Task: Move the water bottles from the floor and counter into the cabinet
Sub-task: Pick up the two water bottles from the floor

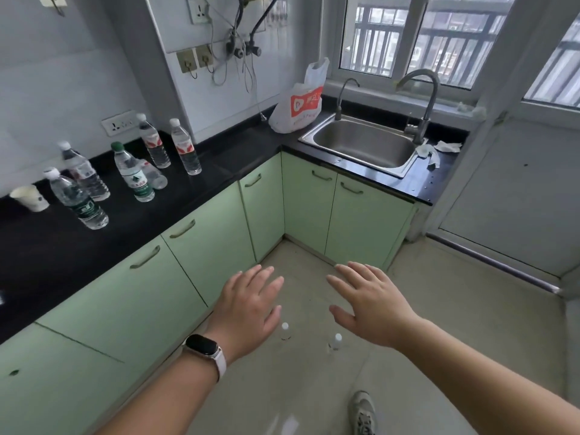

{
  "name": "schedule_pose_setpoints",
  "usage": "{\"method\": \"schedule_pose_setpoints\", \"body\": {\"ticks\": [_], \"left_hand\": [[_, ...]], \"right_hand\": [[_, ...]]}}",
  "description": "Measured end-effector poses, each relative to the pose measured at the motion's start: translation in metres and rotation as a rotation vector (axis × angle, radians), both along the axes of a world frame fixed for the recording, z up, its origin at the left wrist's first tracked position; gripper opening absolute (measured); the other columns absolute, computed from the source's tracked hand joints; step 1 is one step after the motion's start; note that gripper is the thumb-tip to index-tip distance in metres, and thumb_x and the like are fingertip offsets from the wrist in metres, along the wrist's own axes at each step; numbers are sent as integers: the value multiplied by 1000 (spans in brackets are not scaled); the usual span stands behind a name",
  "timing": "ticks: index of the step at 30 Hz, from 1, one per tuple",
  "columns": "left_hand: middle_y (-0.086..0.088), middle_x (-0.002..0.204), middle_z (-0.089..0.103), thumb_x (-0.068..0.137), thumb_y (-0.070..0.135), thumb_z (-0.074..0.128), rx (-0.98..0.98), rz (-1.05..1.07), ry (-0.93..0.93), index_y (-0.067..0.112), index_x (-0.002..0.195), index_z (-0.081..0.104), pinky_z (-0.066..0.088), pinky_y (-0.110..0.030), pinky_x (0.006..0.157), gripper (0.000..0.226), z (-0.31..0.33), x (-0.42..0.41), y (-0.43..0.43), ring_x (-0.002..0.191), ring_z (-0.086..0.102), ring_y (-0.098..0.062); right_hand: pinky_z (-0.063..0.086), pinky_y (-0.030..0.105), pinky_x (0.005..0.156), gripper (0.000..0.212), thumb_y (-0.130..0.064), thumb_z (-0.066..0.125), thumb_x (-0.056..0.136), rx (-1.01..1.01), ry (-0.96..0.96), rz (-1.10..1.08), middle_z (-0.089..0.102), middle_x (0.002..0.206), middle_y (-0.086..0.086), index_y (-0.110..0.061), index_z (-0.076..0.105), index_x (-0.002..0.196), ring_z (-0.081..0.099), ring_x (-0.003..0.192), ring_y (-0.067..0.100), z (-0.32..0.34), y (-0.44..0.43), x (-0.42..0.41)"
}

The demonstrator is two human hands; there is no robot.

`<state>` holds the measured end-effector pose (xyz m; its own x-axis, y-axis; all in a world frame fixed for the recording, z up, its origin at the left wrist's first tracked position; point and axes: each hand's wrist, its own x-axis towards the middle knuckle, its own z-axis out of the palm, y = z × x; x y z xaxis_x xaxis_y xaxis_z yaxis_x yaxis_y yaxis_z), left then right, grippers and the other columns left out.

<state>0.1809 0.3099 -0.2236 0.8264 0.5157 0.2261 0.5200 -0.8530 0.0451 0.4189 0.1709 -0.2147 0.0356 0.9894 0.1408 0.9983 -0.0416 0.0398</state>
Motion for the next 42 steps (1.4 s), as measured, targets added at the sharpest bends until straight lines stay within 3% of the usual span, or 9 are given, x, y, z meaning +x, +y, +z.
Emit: {"method": "schedule_pose_setpoints", "body": {"ticks": [12, 21, 31, 35, 38, 42], "left_hand": [[-9, 130, 65, 87, 39, 52, -87, 76, 130, 16, 122, 69, 42, -45, 103, 45, -37, 144, 55, 123, 60, -31], [-13, 136, 62, 86, 41, 47, -298, 132, 216, 14, 124, 67, 47, -51, 102, 51, -125, 168, 104, 125, 59, -34], [-13, 150, 49, 89, 44, 48, -548, 225, 321, 13, 144, 51, 37, -49, 110, 64, -316, 143, 163, 138, 47, -33], [-10, 158, 39, 95, 41, 56, -650, 242, 399, 15, 153, 37, 29, -43, 114, 66, -412, 141, 184, 144, 38, -31], [-12, 156, 41, 92, 41, 61, -720, 258, 405, 13, 152, 38, 32, -42, 113, 70, -480, 139, 192, 140, 40, -32], [-14, 152, 45, 89, 36, 67, -818, 349, 358, 8, 149, 41, 34, -42, 114, 71, -567, 132, 188, 139, 42, -33]], "right_hand": [[48, 44, 97, 57, -55, 45, 85, -101, 174, 58, 64, 124, 9, -17, 66, 122, 59, 117, 34, -69, 82, 148], [48, 45, 95, 58, -55, 46, 83, -281, 293, -32, 64, 124, 12, -16, 66, 120, 60, 115, 34, -154, 112, 171], [46, 43, 95, 59, -52, 59, 85, -411, 436, -364, 59, 132, 9, -15, 58, 130, 55, 121, 32, -319, 127, 136], [38, 42, 105, 68, -55, 56, 89, -482, 521, -490, 42, 151, 2, -21, 41, 146, 40, 136, 26, -401, 138, 124], [34, 43, 111, 75, -56, 56, 87, -521, 604, -578, 35, 155, -1, -24, 32, 150, 30, 142, 23, -466, 142, 124], [35, 44, 110, 81, -53, 65, 83, -518, 643, -718, 38, 152, 1, -20, 32, 150, 35, 138, 26, -548, 131, 132]]}}
